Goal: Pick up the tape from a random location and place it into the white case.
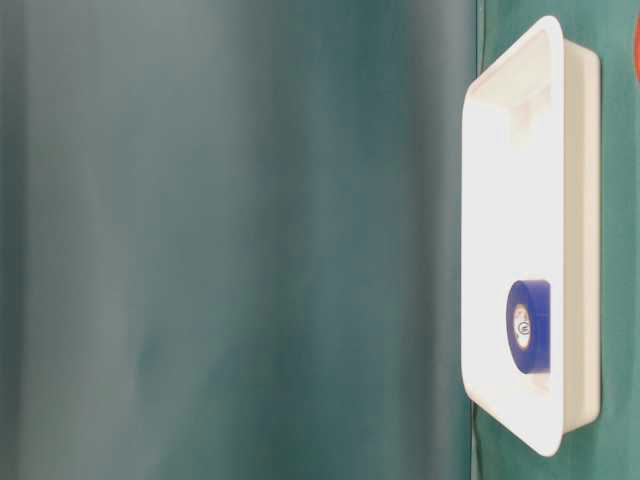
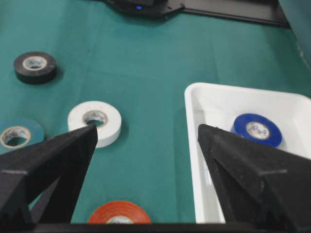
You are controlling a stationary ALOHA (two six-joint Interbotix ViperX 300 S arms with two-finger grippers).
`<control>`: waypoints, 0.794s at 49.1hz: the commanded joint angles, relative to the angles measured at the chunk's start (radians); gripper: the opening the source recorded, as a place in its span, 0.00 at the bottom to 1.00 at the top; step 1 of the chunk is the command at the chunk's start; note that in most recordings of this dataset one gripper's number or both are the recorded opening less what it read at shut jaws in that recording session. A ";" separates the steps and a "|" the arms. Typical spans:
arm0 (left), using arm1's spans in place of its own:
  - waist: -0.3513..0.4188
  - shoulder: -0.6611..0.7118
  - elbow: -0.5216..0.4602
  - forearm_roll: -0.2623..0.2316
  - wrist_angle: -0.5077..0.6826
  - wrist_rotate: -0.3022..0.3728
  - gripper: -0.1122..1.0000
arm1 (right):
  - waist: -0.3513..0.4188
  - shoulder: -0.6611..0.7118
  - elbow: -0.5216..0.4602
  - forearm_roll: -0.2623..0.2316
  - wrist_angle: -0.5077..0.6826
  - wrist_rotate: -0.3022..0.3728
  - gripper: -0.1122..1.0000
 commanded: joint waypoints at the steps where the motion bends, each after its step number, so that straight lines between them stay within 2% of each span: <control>1: 0.003 -0.012 0.026 -0.008 -0.054 -0.002 0.98 | -0.002 0.002 -0.025 -0.002 -0.002 0.002 0.92; 9: 0.003 -0.043 0.121 -0.009 -0.179 -0.002 0.98 | -0.002 0.002 -0.021 0.000 0.002 0.002 0.93; 17: 0.003 -0.078 0.178 -0.012 -0.252 -0.006 0.98 | -0.002 0.005 -0.020 0.000 0.002 0.002 0.93; 39: 0.003 -0.098 0.213 -0.012 -0.268 -0.035 0.98 | -0.002 0.012 -0.011 0.000 0.002 0.000 0.93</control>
